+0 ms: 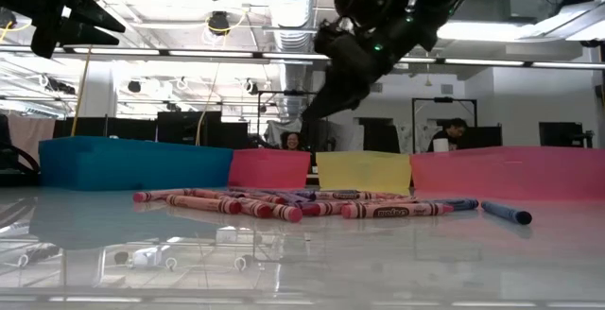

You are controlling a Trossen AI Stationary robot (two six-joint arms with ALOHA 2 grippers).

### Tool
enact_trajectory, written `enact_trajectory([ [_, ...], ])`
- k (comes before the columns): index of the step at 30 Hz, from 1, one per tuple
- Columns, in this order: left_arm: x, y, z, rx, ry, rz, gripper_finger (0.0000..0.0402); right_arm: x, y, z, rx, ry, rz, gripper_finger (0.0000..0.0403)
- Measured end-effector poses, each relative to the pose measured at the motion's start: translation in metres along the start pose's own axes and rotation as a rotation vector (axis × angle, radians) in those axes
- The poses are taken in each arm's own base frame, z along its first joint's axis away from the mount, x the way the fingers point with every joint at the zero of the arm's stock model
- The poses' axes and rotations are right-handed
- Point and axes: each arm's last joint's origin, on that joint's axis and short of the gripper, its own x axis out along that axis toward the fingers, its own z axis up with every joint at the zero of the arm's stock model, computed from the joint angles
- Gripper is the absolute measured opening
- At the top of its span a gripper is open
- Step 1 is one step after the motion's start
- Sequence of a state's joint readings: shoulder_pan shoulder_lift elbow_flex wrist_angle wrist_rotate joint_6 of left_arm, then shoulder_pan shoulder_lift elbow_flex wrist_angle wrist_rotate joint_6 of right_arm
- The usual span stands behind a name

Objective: Sort crayons
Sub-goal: Put the violet crayon into the left pink bin

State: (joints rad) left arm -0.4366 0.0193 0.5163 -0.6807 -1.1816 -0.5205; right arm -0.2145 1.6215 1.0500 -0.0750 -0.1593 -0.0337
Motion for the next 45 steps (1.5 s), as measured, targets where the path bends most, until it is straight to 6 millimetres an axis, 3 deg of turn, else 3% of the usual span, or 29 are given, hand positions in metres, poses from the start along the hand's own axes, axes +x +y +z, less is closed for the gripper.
enact_trajectory([
  [7,0.0,0.0,0.0,0.002,0.004,-0.006,0.0145,0.032,0.032,-0.001,-0.008,-0.098,-0.021,0.0059],
  [13,0.0,0.0,0.0,0.003,0.011,-0.017,0.0145,0.054,0.041,-0.01,0.056,-0.101,0.01,0.0059],
  [26,0.0,-0.001,-0.001,-0.016,0.018,-0.029,0.0145,0.059,0.059,-0.021,0.044,-0.032,-0.035,0.0059],
  [35,0.0,-0.001,-0.001,-0.016,0.027,-0.044,0.0145,0.076,0.078,-0.04,0.013,0.03,-0.072,0.0059],
  [45,0.0,-0.001,-0.001,-0.006,0.03,-0.042,0.0145,0.091,0.08,-0.054,0.062,0.076,-0.102,0.0059],
])
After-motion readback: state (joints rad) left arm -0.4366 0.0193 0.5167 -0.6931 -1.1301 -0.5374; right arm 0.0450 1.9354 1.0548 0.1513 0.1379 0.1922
